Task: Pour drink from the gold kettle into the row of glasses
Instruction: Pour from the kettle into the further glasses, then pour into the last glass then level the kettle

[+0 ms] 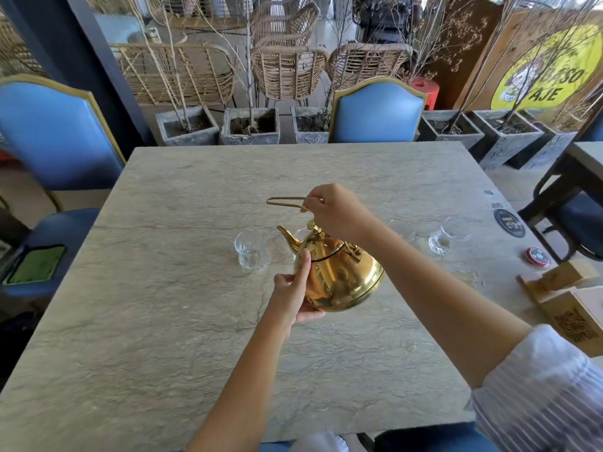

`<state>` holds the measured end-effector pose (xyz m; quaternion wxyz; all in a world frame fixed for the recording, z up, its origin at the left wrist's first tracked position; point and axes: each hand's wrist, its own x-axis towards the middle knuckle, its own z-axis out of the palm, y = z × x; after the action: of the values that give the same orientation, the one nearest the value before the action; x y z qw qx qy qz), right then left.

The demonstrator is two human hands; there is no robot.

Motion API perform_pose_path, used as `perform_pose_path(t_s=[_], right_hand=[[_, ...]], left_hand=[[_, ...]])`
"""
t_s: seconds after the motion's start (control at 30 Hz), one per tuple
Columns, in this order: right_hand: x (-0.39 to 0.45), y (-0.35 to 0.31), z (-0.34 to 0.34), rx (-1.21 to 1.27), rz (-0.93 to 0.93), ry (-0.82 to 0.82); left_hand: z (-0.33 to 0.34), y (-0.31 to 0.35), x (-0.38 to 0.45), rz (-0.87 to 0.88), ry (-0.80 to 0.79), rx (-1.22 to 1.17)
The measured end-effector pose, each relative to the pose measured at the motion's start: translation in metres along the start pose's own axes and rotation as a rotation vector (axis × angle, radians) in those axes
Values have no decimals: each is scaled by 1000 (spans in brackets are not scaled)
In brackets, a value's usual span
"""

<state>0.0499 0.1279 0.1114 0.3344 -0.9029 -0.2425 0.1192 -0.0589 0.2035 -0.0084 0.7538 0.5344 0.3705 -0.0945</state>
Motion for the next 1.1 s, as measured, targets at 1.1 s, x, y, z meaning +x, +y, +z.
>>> perform_pose_path(t_s=[1.1], right_hand=[[43, -67, 34, -369, 19, -252]], left_hand=[[-23, 11, -12, -32, -91, -107]])
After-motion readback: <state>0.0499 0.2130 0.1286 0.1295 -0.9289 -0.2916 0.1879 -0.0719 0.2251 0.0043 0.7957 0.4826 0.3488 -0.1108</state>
